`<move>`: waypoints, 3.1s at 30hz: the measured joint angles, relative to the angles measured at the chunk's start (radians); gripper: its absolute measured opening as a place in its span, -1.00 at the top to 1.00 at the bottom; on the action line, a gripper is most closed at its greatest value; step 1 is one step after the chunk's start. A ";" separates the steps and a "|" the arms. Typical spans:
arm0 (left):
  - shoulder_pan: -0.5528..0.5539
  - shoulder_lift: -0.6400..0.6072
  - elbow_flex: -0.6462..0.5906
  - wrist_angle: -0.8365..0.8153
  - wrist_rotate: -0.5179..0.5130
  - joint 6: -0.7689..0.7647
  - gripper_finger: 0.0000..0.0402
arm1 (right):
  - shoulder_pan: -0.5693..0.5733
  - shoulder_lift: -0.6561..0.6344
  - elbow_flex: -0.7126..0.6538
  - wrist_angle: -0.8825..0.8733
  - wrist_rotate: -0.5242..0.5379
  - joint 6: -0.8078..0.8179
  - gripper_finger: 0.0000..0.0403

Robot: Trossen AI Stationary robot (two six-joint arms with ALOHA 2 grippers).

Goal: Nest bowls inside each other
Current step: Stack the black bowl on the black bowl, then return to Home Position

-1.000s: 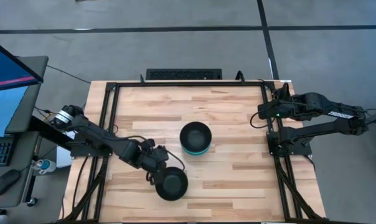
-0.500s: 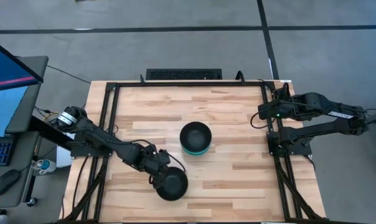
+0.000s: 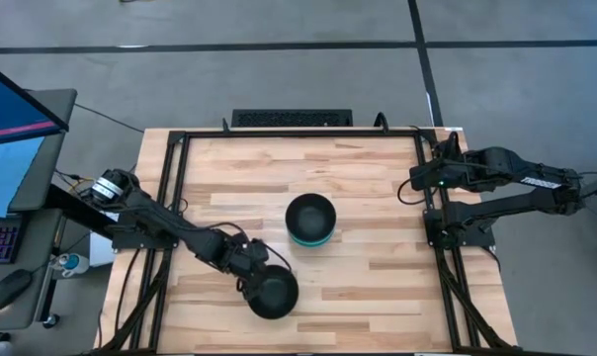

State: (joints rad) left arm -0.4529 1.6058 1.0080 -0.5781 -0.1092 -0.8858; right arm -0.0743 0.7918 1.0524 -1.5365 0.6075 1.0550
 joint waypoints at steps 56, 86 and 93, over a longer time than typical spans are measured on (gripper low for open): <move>0.631 0.558 1.280 -0.770 0.202 0.919 1.00 | 0.000 -0.011 0.000 -0.034 0.019 0.008 -0.52; 0.598 0.531 1.122 -0.576 0.199 0.904 0.83 | 0.000 -0.015 0.000 -0.030 0.048 -0.025 -0.52; 0.573 0.427 1.122 -0.329 0.211 0.934 0.75 | 0.019 -0.025 0.011 -0.026 0.173 -0.060 -0.52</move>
State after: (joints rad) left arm 0.1204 2.0325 2.1304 -0.9073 0.1017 0.0483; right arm -0.0550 0.7667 1.0633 -1.5629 0.7801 0.9951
